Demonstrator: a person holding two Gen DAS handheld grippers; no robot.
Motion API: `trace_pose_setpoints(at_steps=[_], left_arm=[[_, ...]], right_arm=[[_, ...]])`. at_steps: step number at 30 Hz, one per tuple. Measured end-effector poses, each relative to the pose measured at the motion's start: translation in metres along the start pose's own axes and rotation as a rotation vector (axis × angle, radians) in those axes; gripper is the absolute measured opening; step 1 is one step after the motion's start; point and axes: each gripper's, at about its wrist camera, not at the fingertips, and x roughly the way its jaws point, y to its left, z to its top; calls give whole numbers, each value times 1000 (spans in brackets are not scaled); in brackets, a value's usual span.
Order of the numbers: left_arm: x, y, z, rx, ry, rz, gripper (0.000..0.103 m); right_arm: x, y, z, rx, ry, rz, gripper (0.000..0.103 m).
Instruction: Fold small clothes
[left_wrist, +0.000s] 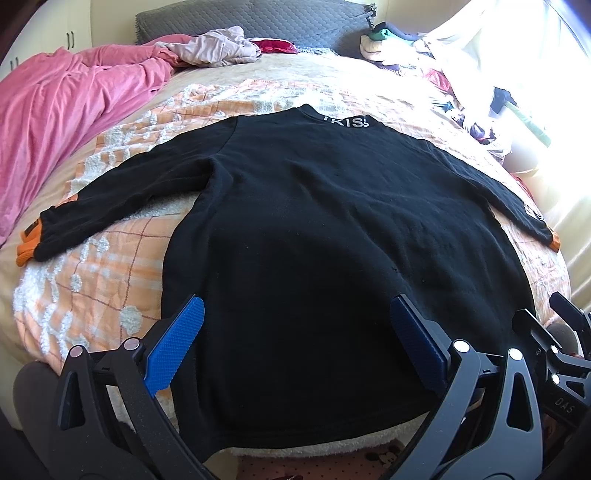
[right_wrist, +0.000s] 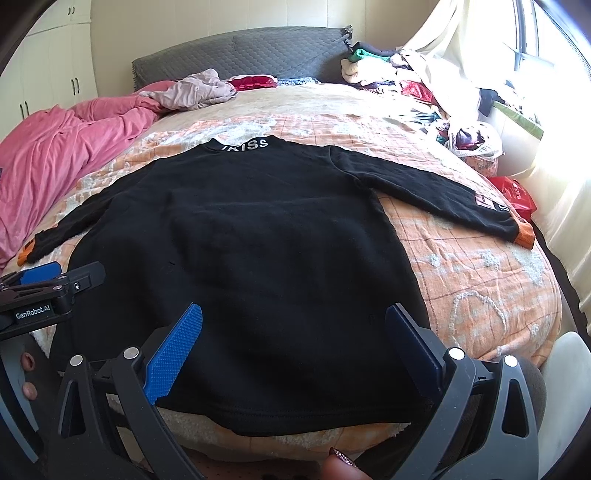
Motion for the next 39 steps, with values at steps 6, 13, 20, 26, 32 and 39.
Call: trace_pose_setpoints(at_steps=[6, 13, 20, 26, 32, 39], left_arm=[[0, 0, 0, 1, 0, -2, 95], [-1, 1, 0, 0, -2, 0, 95], [-2, 1, 1, 0, -2, -1, 95], [-2, 2, 2, -1, -1, -1, 95], [4, -2, 12, 2, 1, 0, 95], [22, -11, 28, 3, 9, 8, 95]], right_arm=[[0, 1, 1, 0, 0, 2, 99], [-1, 1, 1, 0, -4, 1, 99], [-1, 0, 2, 9, -5, 2, 99], [2, -5, 5, 20, -7, -7, 99], [11, -16, 18, 40, -6, -30, 99], [23, -37, 39, 92, -9, -58, 99]])
